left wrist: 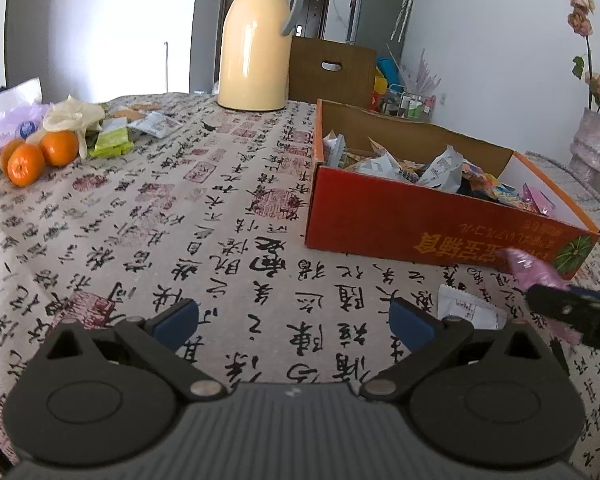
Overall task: Organize snacks
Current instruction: 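Grasp the pink wrapped cake with the right tool, then grasp the white paper packet with the left tool while the right tool holds the pink cake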
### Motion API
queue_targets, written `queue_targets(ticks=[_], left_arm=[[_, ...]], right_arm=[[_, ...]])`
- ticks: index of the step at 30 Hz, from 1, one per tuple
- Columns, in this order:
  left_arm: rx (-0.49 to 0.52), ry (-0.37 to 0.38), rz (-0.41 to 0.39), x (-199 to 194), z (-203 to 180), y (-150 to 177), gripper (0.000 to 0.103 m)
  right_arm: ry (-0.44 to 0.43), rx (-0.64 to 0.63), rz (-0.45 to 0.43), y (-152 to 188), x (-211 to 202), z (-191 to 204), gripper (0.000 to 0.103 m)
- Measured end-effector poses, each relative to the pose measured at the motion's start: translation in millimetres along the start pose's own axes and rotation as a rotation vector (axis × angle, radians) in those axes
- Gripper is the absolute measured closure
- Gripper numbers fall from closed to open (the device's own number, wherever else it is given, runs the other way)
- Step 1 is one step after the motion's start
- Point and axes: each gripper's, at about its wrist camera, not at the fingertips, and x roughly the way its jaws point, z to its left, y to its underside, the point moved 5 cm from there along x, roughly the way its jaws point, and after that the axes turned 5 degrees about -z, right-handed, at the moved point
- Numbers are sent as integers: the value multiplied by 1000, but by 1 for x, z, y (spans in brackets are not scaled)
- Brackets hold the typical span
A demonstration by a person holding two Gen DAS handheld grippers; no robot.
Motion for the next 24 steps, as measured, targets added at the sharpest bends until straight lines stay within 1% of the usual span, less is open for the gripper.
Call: queue_targets(ticks=[6, 9, 19, 24], left_arm=[[11, -16, -22, -9, -8, -10, 0], [35, -21, -30, -12, -19, -16, 0], [104, 5, -35, -13, -64, -23, 0], [144, 14, -3, -5, -87, -19, 0]], right_arm=[[49, -1, -62, -1, -22, -20, 43], [69, 17, -79, 0, -27, -32, 43], [146, 81, -110, 4, -36, -78, 43], [151, 113, -98, 11, -29, -90, 43]])
